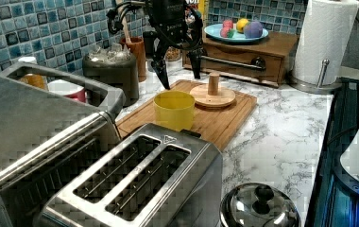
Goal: Put the tea in the cup.
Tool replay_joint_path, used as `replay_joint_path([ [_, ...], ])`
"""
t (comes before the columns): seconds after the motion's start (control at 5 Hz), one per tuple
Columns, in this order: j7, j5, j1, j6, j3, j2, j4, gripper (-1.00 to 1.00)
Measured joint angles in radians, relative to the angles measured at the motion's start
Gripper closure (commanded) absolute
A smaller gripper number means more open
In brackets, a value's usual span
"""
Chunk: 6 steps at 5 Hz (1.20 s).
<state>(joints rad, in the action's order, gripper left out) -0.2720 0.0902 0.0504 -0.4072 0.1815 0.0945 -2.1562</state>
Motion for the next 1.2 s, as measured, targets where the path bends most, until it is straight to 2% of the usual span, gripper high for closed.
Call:
replay_joint_path([
  [1.2,0.0,0.004,-0.001,-0.019,0.005,-0.004,0.002,-1.0],
])
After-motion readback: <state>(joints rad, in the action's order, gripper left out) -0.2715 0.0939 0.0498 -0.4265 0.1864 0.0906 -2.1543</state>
